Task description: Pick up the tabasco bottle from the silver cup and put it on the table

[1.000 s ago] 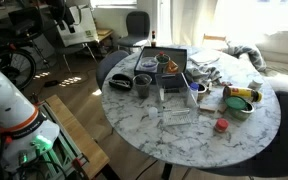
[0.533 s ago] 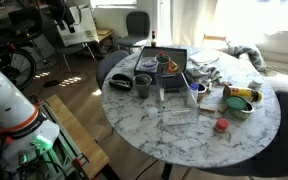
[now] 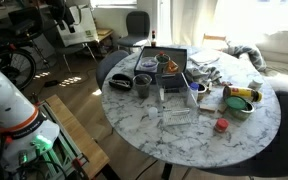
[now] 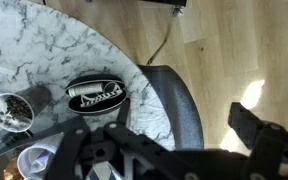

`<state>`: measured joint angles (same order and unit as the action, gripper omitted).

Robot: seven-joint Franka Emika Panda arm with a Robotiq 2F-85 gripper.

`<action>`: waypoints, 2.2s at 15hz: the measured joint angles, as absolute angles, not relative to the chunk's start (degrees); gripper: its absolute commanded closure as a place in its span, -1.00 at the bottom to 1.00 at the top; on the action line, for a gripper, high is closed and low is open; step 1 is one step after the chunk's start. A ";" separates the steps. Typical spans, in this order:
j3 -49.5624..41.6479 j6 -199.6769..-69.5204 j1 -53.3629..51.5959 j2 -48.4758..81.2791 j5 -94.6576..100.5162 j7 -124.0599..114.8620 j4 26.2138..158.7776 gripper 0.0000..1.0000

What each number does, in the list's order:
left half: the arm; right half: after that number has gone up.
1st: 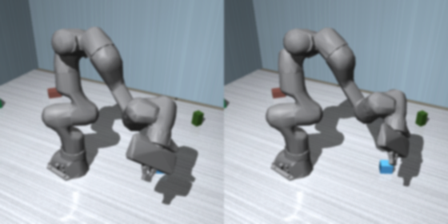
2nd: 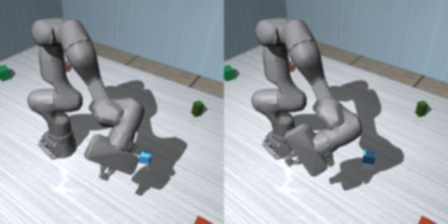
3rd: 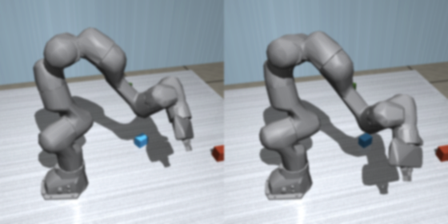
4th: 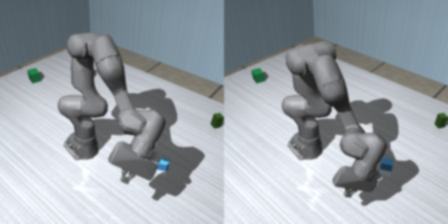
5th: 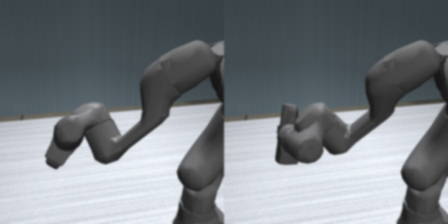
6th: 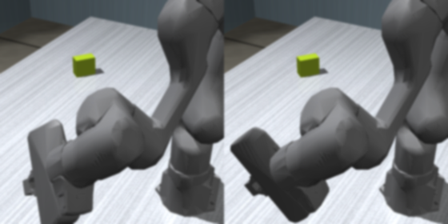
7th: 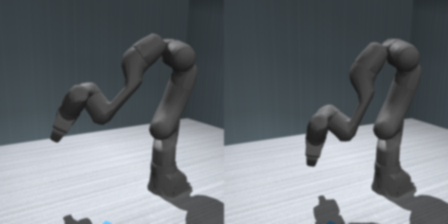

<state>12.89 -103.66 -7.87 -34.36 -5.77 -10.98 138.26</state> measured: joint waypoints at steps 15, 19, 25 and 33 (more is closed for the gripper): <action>12.89 -103.66 -7.87 -34.36 -5.77 -10.98 138.26 -1.00; 11.48 -103.84 -6.69 -34.38 -3.43 -10.37 137.55 -1.00; -1.18 -106.81 -0.62 -32.39 0.89 1.95 132.68 -1.00; -9.32 -123.73 2.22 -17.62 -2.09 8.79 125.59 -1.00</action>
<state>-9.32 -123.73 2.22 -17.62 -2.09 8.79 125.59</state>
